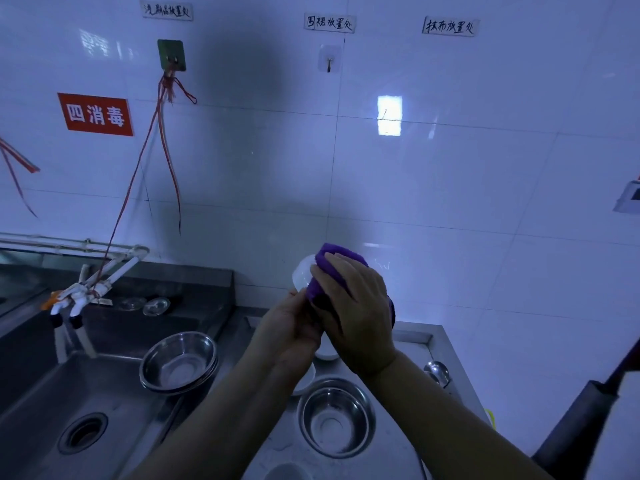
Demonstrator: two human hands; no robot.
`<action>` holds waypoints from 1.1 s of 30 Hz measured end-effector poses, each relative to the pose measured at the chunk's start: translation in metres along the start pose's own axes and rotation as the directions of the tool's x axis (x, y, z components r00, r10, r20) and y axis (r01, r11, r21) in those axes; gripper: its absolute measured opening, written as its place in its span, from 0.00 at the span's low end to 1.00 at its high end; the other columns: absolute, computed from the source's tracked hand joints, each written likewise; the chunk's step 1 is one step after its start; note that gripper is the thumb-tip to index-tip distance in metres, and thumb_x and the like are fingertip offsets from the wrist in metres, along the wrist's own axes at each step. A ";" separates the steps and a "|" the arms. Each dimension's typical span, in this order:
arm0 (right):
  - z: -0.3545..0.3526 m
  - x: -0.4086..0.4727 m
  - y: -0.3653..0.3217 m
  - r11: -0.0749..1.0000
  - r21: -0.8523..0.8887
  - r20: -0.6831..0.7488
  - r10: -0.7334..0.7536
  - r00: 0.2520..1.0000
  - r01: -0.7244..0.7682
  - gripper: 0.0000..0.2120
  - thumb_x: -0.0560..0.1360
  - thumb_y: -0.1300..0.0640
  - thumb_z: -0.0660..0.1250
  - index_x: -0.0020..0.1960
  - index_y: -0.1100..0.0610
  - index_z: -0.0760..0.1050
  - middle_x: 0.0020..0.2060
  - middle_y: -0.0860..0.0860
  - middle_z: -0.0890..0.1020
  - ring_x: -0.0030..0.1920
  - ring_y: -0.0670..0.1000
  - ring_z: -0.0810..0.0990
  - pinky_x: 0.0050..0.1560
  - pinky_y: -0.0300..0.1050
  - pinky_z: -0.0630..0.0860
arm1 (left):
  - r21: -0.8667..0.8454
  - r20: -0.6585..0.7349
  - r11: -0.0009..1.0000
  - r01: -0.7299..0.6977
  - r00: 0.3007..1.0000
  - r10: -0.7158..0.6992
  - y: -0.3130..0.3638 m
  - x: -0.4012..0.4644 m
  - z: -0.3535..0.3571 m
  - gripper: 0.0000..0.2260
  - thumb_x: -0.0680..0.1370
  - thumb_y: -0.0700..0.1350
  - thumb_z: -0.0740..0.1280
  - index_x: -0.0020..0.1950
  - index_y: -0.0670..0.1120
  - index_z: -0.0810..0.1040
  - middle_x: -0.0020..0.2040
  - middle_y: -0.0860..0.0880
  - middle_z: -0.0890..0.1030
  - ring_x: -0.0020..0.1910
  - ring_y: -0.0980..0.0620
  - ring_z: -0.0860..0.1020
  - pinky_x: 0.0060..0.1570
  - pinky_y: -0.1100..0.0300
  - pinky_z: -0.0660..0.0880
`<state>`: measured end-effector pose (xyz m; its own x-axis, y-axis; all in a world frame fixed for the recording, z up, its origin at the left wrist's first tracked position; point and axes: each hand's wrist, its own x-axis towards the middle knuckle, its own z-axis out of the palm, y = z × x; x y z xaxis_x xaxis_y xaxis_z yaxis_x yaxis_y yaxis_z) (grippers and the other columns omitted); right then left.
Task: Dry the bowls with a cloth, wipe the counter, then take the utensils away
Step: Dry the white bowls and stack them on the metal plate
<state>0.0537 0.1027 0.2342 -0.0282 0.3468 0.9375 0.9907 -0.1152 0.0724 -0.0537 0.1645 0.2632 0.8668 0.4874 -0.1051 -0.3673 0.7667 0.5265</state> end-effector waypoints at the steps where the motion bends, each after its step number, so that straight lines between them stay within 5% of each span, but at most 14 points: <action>1: 0.000 -0.004 0.003 1.000 0.005 -0.010 -0.008 1.000 0.009 0.19 0.78 0.48 0.62 0.64 0.58 0.72 0.61 0.58 0.77 0.63 0.56 0.73 0.63 0.52 0.71 | -0.032 -0.002 0.999 0.013 1.000 -0.013 0.000 0.000 0.000 0.12 0.79 0.40 0.58 0.59 0.37 0.75 0.46 0.39 0.82 0.42 0.48 0.82 0.41 0.59 0.81; 3: -0.001 -0.010 0.008 0.997 0.063 -0.029 0.051 0.998 -0.049 0.20 0.79 0.46 0.58 0.66 0.57 0.67 0.64 0.56 0.72 0.65 0.56 0.69 0.66 0.49 0.67 | -0.088 -0.012 0.996 0.021 1.000 -0.022 0.001 -0.001 0.000 0.11 0.80 0.39 0.57 0.58 0.35 0.73 0.45 0.37 0.82 0.43 0.45 0.82 0.43 0.57 0.81; 6: -0.002 -0.015 0.009 0.921 0.300 -0.040 0.271 0.962 -0.247 0.21 0.80 0.45 0.54 0.67 0.57 0.65 0.65 0.56 0.69 0.65 0.56 0.68 0.66 0.50 0.67 | -0.106 -0.048 0.994 -0.009 0.999 0.004 0.001 -0.001 -0.003 0.11 0.81 0.39 0.55 0.54 0.35 0.74 0.48 0.36 0.81 0.50 0.44 0.79 0.61 0.50 0.72; 10: -0.004 -0.009 0.005 0.675 0.563 0.028 0.560 0.828 -0.476 0.14 0.79 0.49 0.56 0.64 0.49 0.70 0.61 0.57 0.74 0.62 0.50 0.73 0.64 0.50 0.71 | -0.088 -0.030 0.996 -0.024 0.999 0.021 0.001 0.002 -0.011 0.12 0.81 0.40 0.56 0.53 0.36 0.76 0.45 0.39 0.84 0.45 0.47 0.82 0.50 0.51 0.79; 13: -0.006 0.003 0.001 0.453 0.651 0.135 0.720 0.681 -0.609 0.11 0.78 0.53 0.56 0.58 0.46 0.72 0.56 0.53 0.79 0.57 0.46 0.76 0.60 0.43 0.72 | -0.069 0.000 0.997 -0.028 1.000 0.028 0.004 0.005 -0.017 0.13 0.80 0.41 0.57 0.60 0.37 0.75 0.55 0.39 0.81 0.55 0.46 0.79 0.52 0.51 0.78; 17: -0.004 0.015 0.007 0.356 0.613 0.249 0.761 0.600 -0.706 0.09 0.80 0.54 0.58 0.55 0.49 0.76 0.48 0.44 0.82 0.48 0.38 0.78 0.49 0.32 0.72 | 0.030 0.062 0.992 -0.125 0.990 0.123 0.013 0.009 -0.023 0.13 0.81 0.39 0.54 0.59 0.38 0.75 0.53 0.42 0.83 0.51 0.50 0.81 0.48 0.57 0.78; 22: 0.005 0.027 0.008 0.429 0.502 0.374 0.675 0.636 -0.751 0.11 0.80 0.56 0.59 0.47 0.44 0.78 0.44 0.42 0.83 0.45 0.43 0.79 0.46 0.32 0.74 | 0.367 0.133 0.894 -0.257 0.966 0.223 0.027 0.007 -0.040 0.12 0.81 0.37 0.52 0.49 0.41 0.75 0.42 0.46 0.83 0.41 0.54 0.81 0.41 0.62 0.77; 26: 0.019 0.037 -0.005 0.734 0.368 0.403 0.428 0.809 -0.571 0.09 0.76 0.53 0.60 0.48 0.53 0.79 0.45 0.50 0.82 0.46 0.48 0.78 0.49 0.38 0.73 | 0.587 0.128 0.773 -0.241 0.970 0.205 0.037 0.006 -0.059 0.11 0.80 0.38 0.55 0.49 0.42 0.76 0.39 0.49 0.84 0.37 0.56 0.81 0.34 0.65 0.76; 29: 0.039 0.041 -0.020 0.909 0.261 0.482 0.170 0.859 -0.326 0.14 0.75 0.48 0.61 0.49 0.57 0.78 0.44 0.51 0.81 0.43 0.49 0.77 0.44 0.42 0.74 | 0.628 0.097 0.748 -0.213 0.976 0.197 0.046 0.008 -0.075 0.11 0.80 0.38 0.56 0.50 0.44 0.78 0.43 0.46 0.84 0.41 0.53 0.82 0.36 0.64 0.77; 33: 0.069 0.047 -0.028 0.844 0.289 0.562 0.233 0.794 -0.452 0.09 0.74 0.48 0.63 0.40 0.53 0.74 0.35 0.46 0.77 0.35 0.44 0.73 0.38 0.38 0.70 | 0.662 0.046 0.728 -0.178 0.979 0.197 0.070 0.012 -0.094 0.11 0.80 0.38 0.56 0.51 0.42 0.78 0.45 0.44 0.83 0.43 0.50 0.81 0.40 0.61 0.77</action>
<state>0.0338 0.1862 0.2526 0.2833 0.7713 0.5700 0.8873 0.0147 -0.4609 -0.1008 0.2630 0.2195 0.7922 0.6089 0.0398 -0.1984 0.1954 0.9604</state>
